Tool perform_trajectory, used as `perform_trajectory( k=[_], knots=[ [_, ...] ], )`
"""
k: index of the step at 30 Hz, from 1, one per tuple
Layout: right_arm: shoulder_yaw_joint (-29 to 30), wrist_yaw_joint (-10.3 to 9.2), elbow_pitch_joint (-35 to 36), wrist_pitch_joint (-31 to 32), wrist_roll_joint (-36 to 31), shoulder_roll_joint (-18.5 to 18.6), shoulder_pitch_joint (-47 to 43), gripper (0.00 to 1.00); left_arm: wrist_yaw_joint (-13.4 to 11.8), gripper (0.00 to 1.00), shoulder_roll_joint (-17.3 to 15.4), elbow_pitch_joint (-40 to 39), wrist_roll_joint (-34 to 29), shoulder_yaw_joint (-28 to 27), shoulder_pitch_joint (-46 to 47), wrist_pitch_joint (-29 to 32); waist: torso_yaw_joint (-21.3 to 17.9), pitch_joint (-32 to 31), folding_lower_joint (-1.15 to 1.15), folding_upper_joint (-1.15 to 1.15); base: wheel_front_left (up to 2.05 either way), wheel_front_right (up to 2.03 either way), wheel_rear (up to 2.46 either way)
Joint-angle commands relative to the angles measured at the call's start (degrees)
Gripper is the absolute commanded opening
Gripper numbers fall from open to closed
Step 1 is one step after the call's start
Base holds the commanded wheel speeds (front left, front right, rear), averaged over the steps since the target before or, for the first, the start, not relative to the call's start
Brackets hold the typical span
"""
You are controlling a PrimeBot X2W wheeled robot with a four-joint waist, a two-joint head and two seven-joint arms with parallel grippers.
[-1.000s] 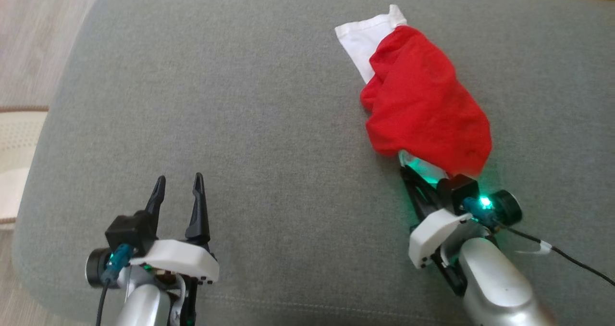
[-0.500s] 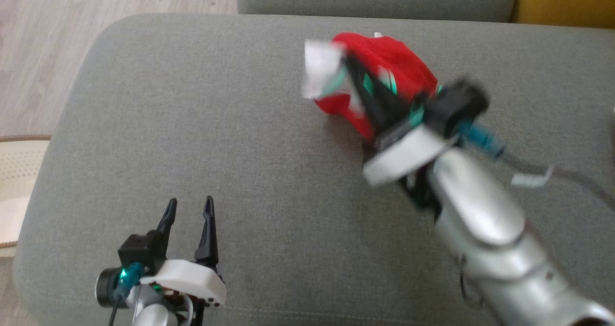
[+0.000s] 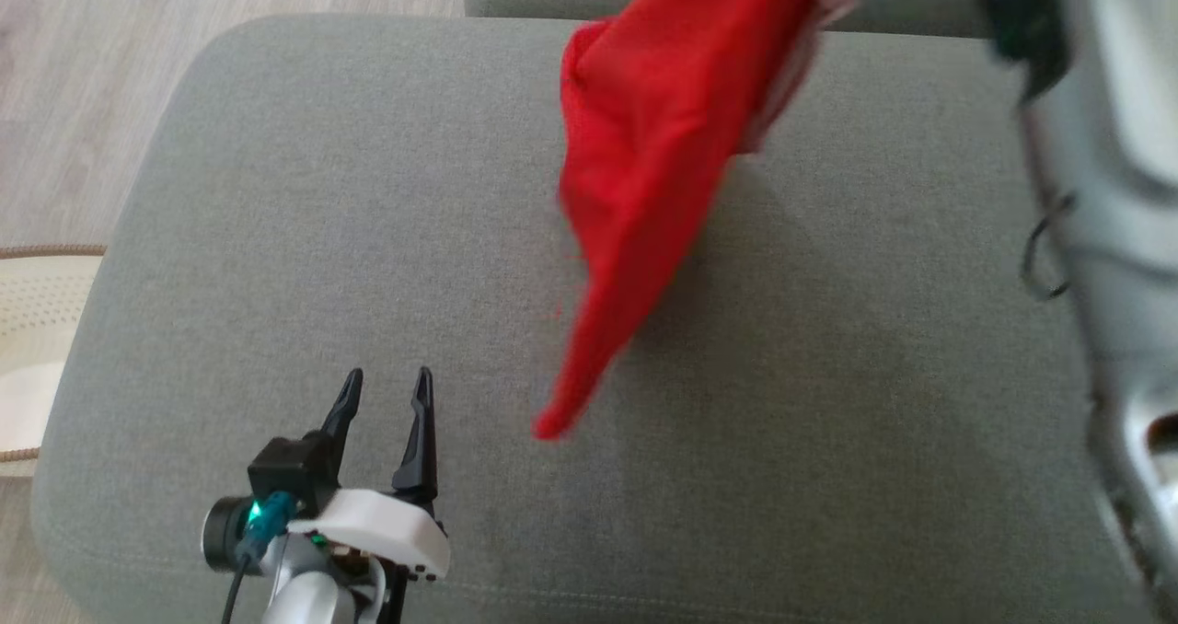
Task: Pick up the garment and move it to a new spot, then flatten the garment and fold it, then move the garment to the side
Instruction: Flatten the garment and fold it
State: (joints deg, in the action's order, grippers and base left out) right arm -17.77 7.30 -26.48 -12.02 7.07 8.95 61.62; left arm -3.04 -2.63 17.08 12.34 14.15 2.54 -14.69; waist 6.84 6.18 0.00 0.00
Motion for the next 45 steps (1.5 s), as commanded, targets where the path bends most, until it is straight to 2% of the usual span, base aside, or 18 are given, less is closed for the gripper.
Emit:
perform_trajectory(
  k=[1,4,8,17,23,26,31,37,42,43,44,45],
  knots=[
    [0.2,0.19,0.9,0.6,-0.9,0.2,4.1,0.00,0.0,1.00,-0.2,-1.4,0.6,-1.4,2.5,-0.3,0.1,0.2,0.00,0.00,0.00,0.00,0.00],
    [-0.5,0.19,-1.0,1.2,-2.5,1.7,7.2,0.00,-0.1,1.00,-0.2,-1.3,0.9,-0.6,2.8,-0.3,0.5,0.5,0.00,0.00,0.00,0.00,0.00],
    [-1.8,0.19,-4.5,1.3,-3.3,1.9,9.6,0.00,0.1,1.00,-0.2,-1.0,1.3,0.9,3.6,-0.3,2.0,0.6,0.00,0.00,0.00,0.00,0.00],
    [-4.9,0.19,-12.0,-1.3,-5.7,-2.9,16.9,0.00,-0.1,1.00,-0.2,-0.3,2.5,4.3,4.2,-0.3,8.1,0.5,0.00,0.00,0.00,0.00,0.00],
    [-5.2,0.19,-15.7,-2.5,-7.3,-4.4,22.0,0.00,-0.6,1.00,-0.2,-0.3,2.9,4.5,4.1,-0.3,9.6,0.7,0.00,0.00,0.00,0.00,0.00],
    [-4.3,0.19,-17.2,-2.8,-7.9,-3.9,22.1,0.00,-1.0,1.00,-0.2,-0.6,3.1,3.9,4.0,-0.3,9.0,0.9,0.00,0.00,0.00,0.00,0.00],
    [-0.9,0.19,-19.7,-2.9,-8.8,1.1,15.4,0.00,-1.0,1.00,-0.2,-1.2,2.8,3.4,4.5,-0.3,5.9,2.3,0.00,0.00,0.00,0.00,0.00],
    [4.8,0.19,-18.6,-3.0,-8.3,7.5,-1.3,0.00,-0.5,1.00,-0.2,-1.6,1.6,2.6,5.9,-0.3,2.0,4.5,0.00,0.00,0.00,0.00,0.00],
    [12.8,0.19,-17.2,-3.0,-8.5,8.7,-17.0,0.00,0.1,1.00,-0.2,-1.3,0.5,1.7,6.8,-0.3,-0.3,5.5,0.00,0.00,0.00,0.00,0.00],
    [14.7,0.19,-17.3,-3.0,-8.6,8.5,-19.4,0.42,0.2,1.00,-0.2,-1.3,0.4,1.5,6.9,-0.3,-0.7,5.6,0.00,0.00,0.00,0.00,0.00],
    [16.5,0.19,-17.6,-3.0,-8.8,8.1,-21.6,1.00,0.3,1.00,-0.2,-1.2,0.2,1.2,7.0,-0.3,-1.1,5.6,0.00,0.00,0.00,0.00,0.00],
    [18.4,0.19,-17.2,-3.0,-9.1,7.6,-23.2,1.00,0.4,1.00,-0.2,-1.1,0.0,1.0,7.0,-0.3,-1.5,5.6,0.00,0.00,0.00,0.00,0.00]
  ],
)
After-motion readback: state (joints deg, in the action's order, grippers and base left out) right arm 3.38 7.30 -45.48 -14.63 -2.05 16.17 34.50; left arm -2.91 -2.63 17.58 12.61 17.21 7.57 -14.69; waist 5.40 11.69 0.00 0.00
